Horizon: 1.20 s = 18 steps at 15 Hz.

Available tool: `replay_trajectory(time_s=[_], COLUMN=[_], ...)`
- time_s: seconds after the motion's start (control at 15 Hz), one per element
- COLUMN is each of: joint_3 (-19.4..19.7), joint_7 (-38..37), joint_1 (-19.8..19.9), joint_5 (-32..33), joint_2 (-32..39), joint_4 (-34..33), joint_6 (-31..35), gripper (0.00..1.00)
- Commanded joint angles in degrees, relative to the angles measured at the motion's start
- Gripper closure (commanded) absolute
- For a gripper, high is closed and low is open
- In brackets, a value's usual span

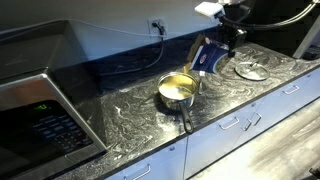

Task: Pour the contents in the box into the pot

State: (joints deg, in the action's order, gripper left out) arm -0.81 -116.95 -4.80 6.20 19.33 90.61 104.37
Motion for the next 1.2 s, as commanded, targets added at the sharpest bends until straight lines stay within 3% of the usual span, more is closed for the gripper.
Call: replay_trajectory(time_s=[0.0,1.13], joint_3=[1.1,3.5], joint_7=[1.6,19.8], joint_1=[1.7,8.5], joint_5=[-5.5,-39.4], joint_2=[-6.7,-15.5], joint_4=[10.1,34.1], joint_6=[7.0,33.1], gripper=[0.8,0.8])
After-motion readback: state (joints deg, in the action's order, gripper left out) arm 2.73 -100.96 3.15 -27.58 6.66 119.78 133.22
